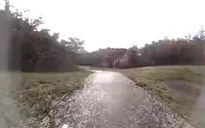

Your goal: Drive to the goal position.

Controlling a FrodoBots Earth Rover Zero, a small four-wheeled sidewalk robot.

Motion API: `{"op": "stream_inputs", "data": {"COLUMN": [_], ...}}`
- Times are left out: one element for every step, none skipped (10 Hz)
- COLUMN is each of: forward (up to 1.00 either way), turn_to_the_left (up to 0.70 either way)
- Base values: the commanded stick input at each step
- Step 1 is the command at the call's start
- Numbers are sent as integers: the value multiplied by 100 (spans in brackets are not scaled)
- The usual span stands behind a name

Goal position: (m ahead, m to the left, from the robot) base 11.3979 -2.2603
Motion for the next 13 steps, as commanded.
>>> {"op": "stream_inputs", "data": {"forward": [100,100,100,100,100,100,100,100,100,100,100,100,100], "turn_to_the_left": [-14,-10,-6,-2,0,0,0,0,0,0,1,1,2]}}
